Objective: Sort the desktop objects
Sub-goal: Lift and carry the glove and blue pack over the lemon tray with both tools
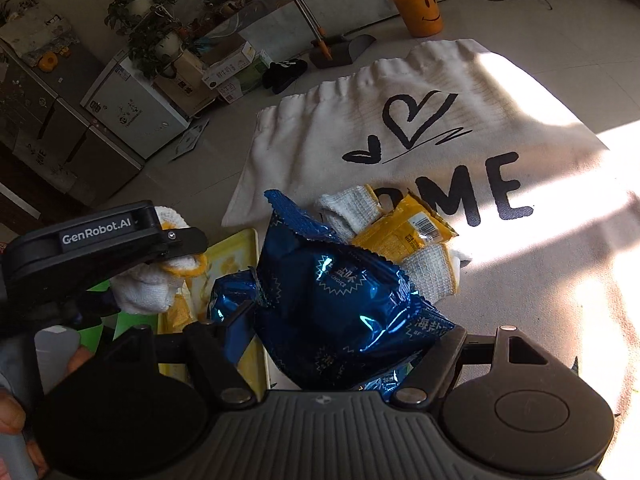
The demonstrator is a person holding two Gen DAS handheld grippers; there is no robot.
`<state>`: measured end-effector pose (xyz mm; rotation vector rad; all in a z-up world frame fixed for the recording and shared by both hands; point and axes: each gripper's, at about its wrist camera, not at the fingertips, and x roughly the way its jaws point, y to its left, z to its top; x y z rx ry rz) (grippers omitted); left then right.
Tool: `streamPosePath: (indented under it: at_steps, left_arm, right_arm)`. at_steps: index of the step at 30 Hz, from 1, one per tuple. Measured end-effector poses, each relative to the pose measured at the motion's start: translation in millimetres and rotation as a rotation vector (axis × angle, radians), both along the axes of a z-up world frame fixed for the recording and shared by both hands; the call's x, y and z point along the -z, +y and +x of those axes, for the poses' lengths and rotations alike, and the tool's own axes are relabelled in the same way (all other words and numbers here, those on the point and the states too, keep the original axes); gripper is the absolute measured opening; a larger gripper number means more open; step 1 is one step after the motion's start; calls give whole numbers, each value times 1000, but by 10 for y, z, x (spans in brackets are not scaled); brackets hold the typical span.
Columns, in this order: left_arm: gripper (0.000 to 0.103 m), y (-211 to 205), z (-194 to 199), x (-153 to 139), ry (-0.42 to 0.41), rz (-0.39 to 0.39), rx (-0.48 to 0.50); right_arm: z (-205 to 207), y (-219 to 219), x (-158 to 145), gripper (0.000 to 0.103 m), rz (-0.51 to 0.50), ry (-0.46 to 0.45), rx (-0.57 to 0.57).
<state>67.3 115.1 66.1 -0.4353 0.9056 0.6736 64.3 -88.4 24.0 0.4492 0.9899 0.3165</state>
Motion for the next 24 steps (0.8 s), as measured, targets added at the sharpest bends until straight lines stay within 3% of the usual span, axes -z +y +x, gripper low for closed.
streamPosePath:
  at_steps: [9, 13, 18, 24]
  left_arm:
    - [75, 327, -304, -321, -34, 96, -44]
    - [75, 488, -446, -427, -42, 146, -81]
    - [75, 774, -571, -448, -56, 137, -147]
    - [77, 1185, -639, -296, -37, 87, -235]
  right_arm:
    - [18, 463, -16, 73, 64, 6, -140]
    - [35, 686, -2, 73, 110, -40, -218]
    - [103, 924, 146, 73, 167, -44, -286]
    - [138, 1305, 506, 73, 152, 60, -386]
